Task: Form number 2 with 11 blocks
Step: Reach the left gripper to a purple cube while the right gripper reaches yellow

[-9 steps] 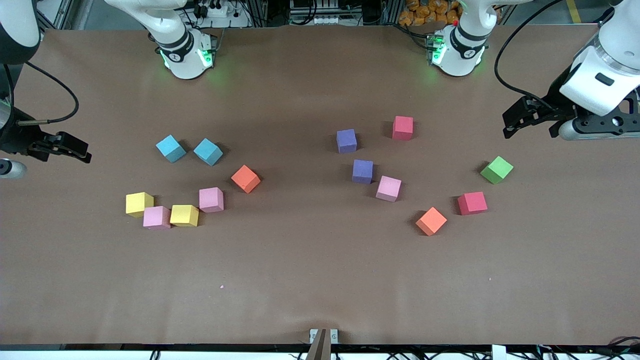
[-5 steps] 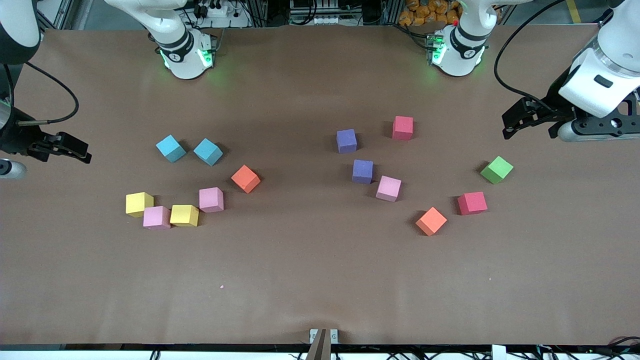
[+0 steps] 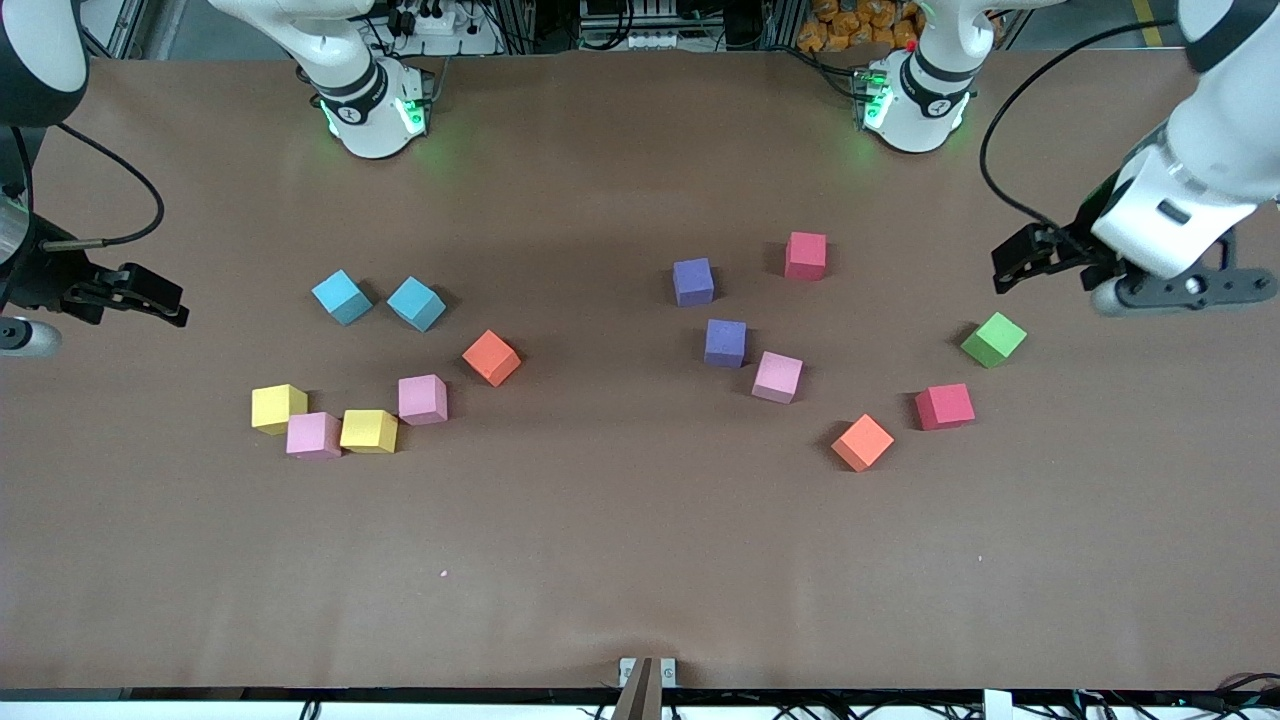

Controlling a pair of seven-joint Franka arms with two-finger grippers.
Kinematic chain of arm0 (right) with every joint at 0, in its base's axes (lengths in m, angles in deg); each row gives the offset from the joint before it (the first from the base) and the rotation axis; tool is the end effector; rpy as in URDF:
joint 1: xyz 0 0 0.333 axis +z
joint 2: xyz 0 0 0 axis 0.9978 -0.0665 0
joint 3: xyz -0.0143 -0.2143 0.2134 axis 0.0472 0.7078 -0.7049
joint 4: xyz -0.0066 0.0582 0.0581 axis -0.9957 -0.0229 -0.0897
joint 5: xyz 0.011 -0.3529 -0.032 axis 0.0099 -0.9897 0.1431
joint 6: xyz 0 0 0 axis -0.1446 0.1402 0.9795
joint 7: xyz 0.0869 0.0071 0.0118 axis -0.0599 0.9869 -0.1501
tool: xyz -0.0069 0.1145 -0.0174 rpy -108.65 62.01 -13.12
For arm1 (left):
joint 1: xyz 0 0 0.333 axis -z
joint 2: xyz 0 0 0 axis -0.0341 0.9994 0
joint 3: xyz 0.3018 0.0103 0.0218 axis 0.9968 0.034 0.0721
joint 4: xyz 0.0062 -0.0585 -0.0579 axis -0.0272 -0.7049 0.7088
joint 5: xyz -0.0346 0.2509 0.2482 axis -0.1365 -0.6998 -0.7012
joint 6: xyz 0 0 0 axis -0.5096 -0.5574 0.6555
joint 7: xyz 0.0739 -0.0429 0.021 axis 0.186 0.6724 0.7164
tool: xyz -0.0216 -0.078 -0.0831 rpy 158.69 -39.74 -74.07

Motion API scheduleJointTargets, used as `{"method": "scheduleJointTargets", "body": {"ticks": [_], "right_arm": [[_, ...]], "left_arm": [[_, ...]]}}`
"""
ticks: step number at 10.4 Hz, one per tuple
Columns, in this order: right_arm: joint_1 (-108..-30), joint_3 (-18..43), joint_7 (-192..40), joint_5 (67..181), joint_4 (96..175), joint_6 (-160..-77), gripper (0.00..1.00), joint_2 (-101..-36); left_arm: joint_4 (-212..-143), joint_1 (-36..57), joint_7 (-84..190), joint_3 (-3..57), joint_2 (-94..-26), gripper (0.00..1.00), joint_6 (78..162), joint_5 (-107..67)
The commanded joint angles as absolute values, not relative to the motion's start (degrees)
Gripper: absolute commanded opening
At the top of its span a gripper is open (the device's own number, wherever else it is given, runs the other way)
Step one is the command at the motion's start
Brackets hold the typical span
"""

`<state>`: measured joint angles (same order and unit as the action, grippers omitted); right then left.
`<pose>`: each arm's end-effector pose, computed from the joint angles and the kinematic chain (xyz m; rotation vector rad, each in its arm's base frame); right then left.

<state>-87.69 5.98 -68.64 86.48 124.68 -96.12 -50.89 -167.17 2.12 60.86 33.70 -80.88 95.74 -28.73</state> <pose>0.5487 -0.0036 0.5702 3.1343 -0.0721 -0.0101 0.5316 -0.1074 0.5658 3.1192 0.0766 -0.0583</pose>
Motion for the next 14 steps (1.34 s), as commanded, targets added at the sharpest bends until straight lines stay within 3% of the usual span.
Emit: {"method": "scheduleJointTargets", "body": {"ticks": [1, 6, 11, 14], "right_arm": [[-87.15, 5.94, -67.65, 85.82, 123.10, -95.62, 1.00, -51.69], [-87.15, 5.94, -67.65, 86.00, 123.27, -95.80, 1.00, -51.77], [-87.68, 6.12, -69.76, 89.25, 123.88, -96.24, 1.00, -55.81], [-86.98, 5.94, -69.84, 89.07, 130.79, -99.90, 1.00, -55.73]], "left_arm": [[-175.11, 3.27, 61.56, 32.64, -81.82, 1.00, 101.76, -27.54], [-187.61, 5.20, 71.81, 20.79, -79.72, 1.00, 114.97, -27.88], [-186.57, 17.58, 91.32, 19.71, -66.03, 1.00, 127.95, -34.28], [-182.97, 21.63, 101.59, 19.97, -58.28, 1.00, 129.83, -37.02]]}}
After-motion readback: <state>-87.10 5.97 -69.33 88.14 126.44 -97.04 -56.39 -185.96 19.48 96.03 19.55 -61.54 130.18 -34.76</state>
